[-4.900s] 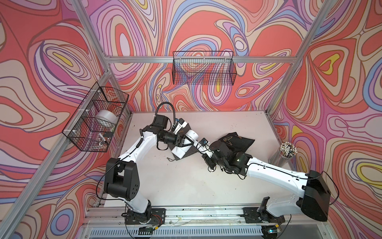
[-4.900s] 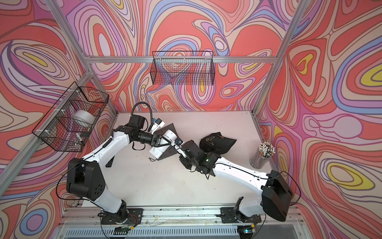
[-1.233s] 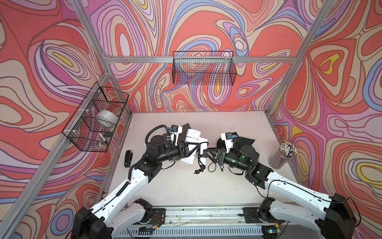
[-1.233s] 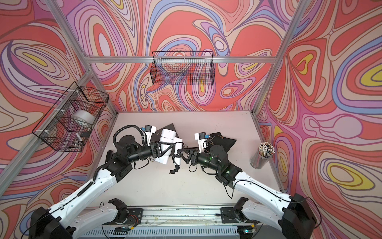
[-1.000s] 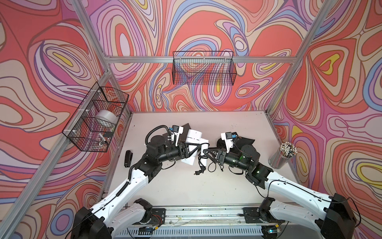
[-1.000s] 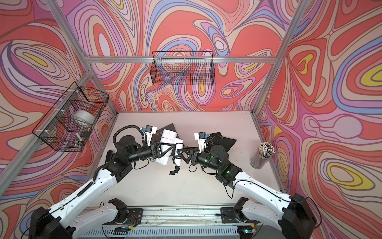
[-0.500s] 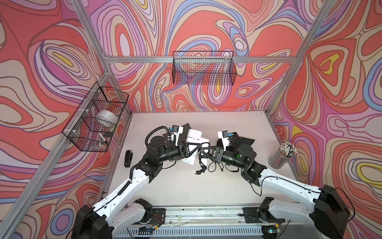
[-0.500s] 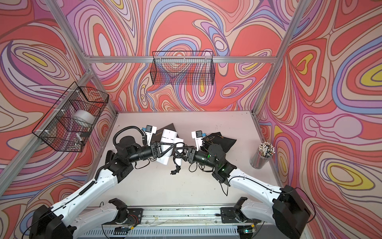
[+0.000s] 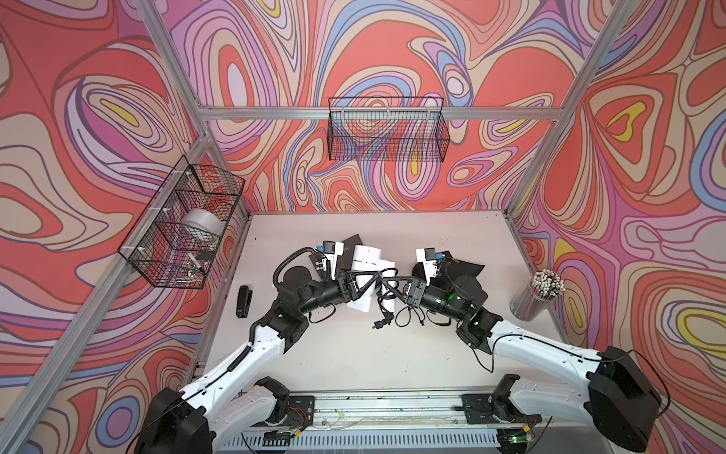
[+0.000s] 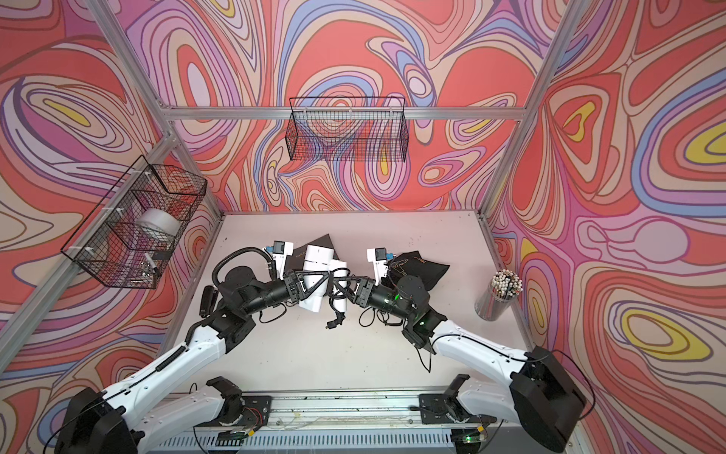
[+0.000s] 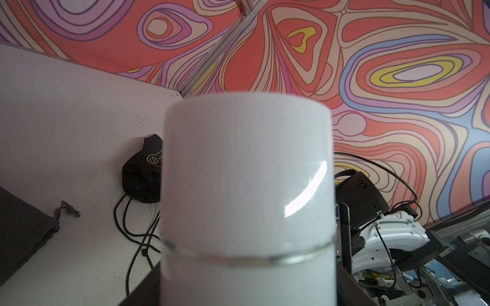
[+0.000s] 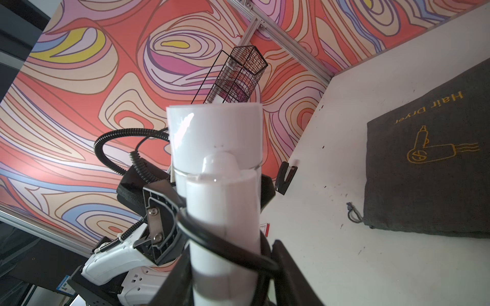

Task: Pack away hair dryers
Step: Fold the hair dryer, then adjust the hair dryer.

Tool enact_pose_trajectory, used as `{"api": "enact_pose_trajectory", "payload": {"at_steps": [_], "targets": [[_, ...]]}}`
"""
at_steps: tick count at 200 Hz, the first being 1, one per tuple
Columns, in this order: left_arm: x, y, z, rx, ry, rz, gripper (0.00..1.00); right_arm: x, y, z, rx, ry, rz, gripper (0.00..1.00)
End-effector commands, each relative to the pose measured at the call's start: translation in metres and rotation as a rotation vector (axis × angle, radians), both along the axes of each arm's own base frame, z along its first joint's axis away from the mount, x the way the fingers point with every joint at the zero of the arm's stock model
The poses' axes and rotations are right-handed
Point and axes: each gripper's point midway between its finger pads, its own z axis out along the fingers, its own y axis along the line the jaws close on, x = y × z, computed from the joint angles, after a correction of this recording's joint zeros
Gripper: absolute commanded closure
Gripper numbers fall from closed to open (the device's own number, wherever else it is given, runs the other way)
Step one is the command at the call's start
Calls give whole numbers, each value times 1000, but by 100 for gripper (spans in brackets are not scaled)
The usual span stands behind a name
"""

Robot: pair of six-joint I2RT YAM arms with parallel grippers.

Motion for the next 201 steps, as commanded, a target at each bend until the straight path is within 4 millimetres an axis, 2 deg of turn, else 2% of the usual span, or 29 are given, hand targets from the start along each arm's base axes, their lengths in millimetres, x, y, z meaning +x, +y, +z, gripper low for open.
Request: {"api": "enact_pose_trajectory", "payload": {"at_steps": [1,33,72,143,201], "targets": [[-1,2,35,-108,-83,38,100,-7,10,34,101,-88,27,93],[2,6,34,-119,-80,80,100,-5,16,36,141,-87,29,100],[4,8,25,-110,-62,106,100,-5,25,34,139,-81,49,100],[11,7,25,-123,-66,132,100,-14,41,35,146,-83,94,100],[10,7,23,-112,-70,139,100,-16,42,29,142,-69,92,100]]}}
